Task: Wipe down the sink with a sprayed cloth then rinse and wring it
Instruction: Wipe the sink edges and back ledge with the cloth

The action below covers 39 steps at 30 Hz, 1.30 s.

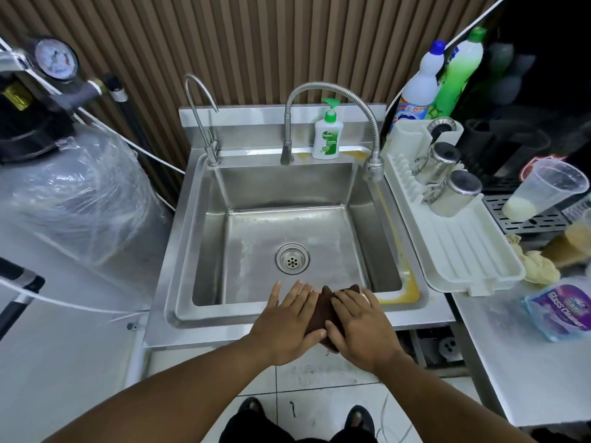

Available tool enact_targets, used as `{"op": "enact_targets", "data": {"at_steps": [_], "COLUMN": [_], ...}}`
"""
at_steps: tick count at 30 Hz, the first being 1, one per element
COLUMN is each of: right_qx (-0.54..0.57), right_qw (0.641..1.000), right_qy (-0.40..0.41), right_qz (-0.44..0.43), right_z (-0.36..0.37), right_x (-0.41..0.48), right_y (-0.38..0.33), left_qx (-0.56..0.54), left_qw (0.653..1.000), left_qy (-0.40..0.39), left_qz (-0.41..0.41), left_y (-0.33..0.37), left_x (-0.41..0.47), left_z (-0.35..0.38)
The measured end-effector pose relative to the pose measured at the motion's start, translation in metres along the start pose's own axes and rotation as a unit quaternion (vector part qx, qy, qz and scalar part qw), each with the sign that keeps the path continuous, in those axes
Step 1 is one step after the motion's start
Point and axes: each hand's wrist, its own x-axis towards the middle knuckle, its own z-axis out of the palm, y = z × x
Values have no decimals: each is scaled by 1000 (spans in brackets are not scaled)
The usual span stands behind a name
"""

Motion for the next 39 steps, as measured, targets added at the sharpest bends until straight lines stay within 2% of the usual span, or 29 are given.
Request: {"op": "enact_targets", "data": {"at_steps": [7,15,19,23,28,36,39], "right_qx": [-7,-1,7,23,13,28,27], "right_qw": [998,978,969,969,979,978,977], "right_qy": [-47,-205,-244,-247,-202,-204,-211], "right_qz": [29,29,22,6,-33,-28,-4], "right_z": [1,-11,-6,2,13,8,5], "right_x": [17,73,92,105,106,99,84], "right_y": [-28,-69,-97,-130,-153,-128,-95], "left_qx": [-1,-16,-13,-11,-9,-48,-50], "left_qw": [1000,985,982,981,985,985,989], "left_qy": [-8,77,81,98,99,99,66], "left_qz": [-22,-151,-169,-166,-142,-131,-124], "left_y": [-31,-127,-149,-148,-153,-150,-144], "left_x": [-27,-96,-114,-114,-119,-119,-110], "left_z": [8,26,34,39,43,39,33]}}
